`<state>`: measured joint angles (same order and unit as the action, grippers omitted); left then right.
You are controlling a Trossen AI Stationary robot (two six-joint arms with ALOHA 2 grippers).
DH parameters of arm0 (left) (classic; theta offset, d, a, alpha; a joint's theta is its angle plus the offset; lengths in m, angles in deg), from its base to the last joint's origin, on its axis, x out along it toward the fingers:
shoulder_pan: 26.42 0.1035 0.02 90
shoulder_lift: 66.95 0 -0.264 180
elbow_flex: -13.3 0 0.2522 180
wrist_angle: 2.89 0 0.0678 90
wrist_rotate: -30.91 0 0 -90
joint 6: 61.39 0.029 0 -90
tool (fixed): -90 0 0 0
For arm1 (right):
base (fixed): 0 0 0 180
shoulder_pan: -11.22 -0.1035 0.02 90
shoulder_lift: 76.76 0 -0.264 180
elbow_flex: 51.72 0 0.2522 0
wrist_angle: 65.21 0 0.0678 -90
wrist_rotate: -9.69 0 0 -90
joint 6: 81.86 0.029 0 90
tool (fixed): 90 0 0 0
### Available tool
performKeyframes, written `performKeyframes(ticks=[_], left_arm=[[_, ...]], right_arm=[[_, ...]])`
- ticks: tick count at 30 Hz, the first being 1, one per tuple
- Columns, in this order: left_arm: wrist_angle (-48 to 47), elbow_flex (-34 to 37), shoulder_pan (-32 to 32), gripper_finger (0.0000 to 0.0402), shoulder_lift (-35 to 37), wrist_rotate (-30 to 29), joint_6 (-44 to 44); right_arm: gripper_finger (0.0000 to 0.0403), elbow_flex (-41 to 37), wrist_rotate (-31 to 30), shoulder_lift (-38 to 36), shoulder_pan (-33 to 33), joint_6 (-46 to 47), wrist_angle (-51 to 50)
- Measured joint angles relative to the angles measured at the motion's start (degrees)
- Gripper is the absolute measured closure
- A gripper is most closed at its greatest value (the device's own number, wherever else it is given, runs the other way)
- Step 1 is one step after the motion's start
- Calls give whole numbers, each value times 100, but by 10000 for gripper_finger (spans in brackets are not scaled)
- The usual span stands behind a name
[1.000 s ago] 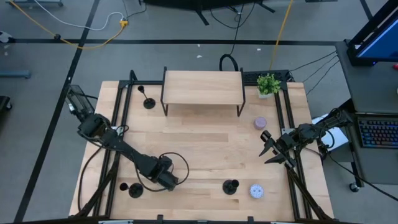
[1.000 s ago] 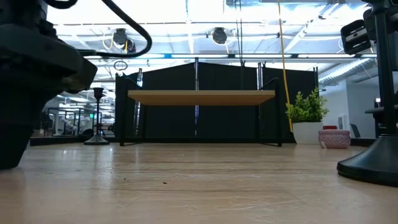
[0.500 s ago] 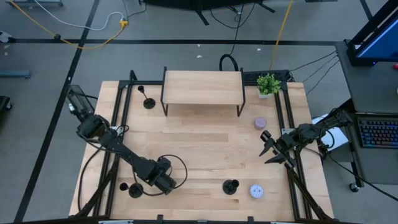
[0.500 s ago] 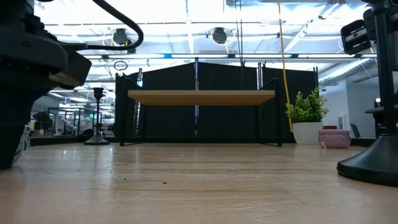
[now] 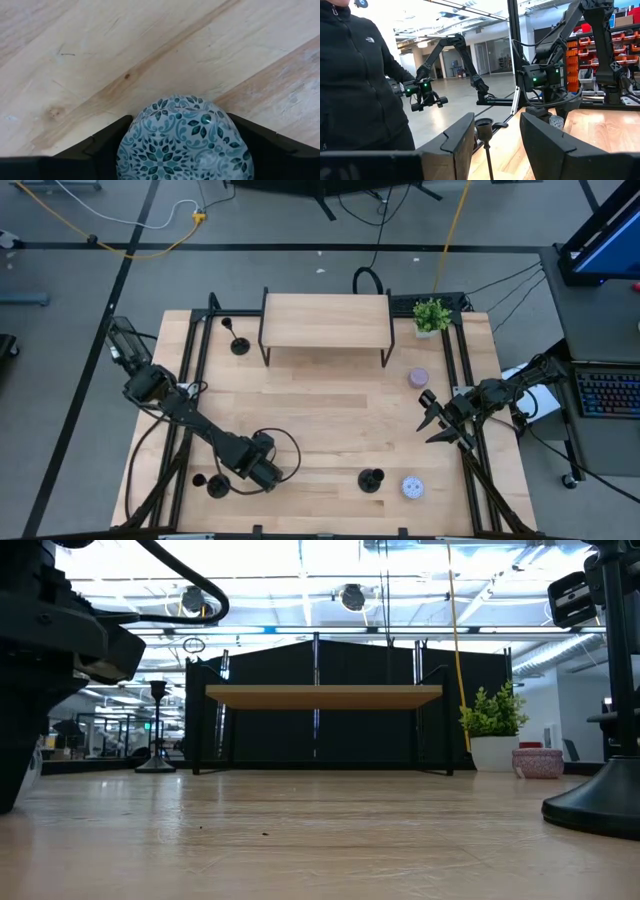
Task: Pick & Place candle stick holders
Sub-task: Put the blue patterned scented candle on the shelf
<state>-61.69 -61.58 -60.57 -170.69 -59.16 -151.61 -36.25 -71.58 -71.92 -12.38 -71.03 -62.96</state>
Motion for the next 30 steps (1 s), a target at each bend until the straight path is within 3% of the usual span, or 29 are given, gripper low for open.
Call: performKeyframes(ticks=[3, 13, 20, 26, 30], left_arm=[[0, 0, 13, 82, -2, 0, -28], [11, 0, 107, 105, 0, 31, -10], [9, 0, 107, 72, 0, 25, -2], [5, 0, 107, 104, 17, 22, 10], [-12, 7, 142, 104, 50, 26, 7]], right_arm=[[252, -1, 0, 0, -1, 0, 0], [252, -2, 2, 0, 0, 0, 0], [252, -1, 0, 0, -1, 0, 0], [252, -1, 0, 0, -1, 0, 0], [252, -1, 0, 0, -2, 0, 0]])
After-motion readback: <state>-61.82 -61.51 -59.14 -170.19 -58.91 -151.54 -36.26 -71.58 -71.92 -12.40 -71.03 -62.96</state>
